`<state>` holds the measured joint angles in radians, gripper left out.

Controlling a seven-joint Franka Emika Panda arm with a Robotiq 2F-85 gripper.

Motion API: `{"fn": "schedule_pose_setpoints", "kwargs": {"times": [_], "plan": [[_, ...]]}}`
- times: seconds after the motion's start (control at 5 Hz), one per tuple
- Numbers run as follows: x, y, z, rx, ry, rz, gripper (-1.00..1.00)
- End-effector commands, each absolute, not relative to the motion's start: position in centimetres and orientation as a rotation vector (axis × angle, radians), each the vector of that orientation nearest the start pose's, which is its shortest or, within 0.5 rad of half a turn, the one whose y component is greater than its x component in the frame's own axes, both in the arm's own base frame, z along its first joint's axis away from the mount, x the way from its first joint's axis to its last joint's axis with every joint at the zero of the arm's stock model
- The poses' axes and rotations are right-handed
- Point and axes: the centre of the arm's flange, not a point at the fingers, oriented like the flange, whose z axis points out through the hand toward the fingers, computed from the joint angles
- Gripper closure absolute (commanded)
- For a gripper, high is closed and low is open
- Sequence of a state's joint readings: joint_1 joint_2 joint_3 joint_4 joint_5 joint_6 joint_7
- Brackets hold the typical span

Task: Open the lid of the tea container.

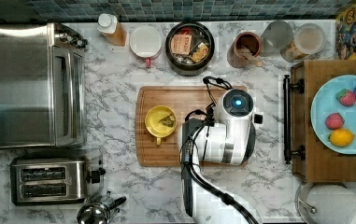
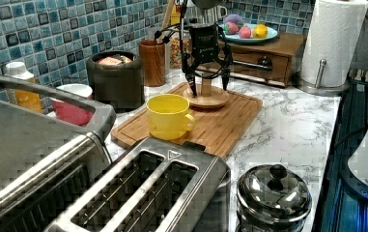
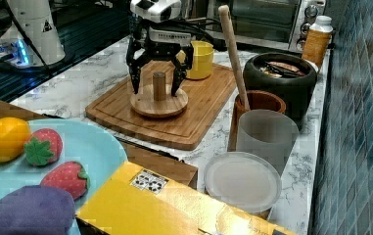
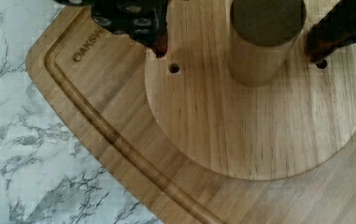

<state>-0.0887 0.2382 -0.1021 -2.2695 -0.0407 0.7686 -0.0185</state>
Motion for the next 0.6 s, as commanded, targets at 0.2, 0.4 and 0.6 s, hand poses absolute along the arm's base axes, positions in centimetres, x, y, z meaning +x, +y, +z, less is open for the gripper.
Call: {"fn": "schedule_pose_setpoints", "kwargs": {"times": [0.2, 0.4, 0.6], "plan": [[53.65, -11.18, 26.92, -2.820, 1.476, 0.039, -1.00], [53.59, -11.72, 27.17, -2.810, 1.498, 0.029, -1.00], [53.81, -12.02, 26.92, -2.811, 1.528, 0.100, 1.00]]}}
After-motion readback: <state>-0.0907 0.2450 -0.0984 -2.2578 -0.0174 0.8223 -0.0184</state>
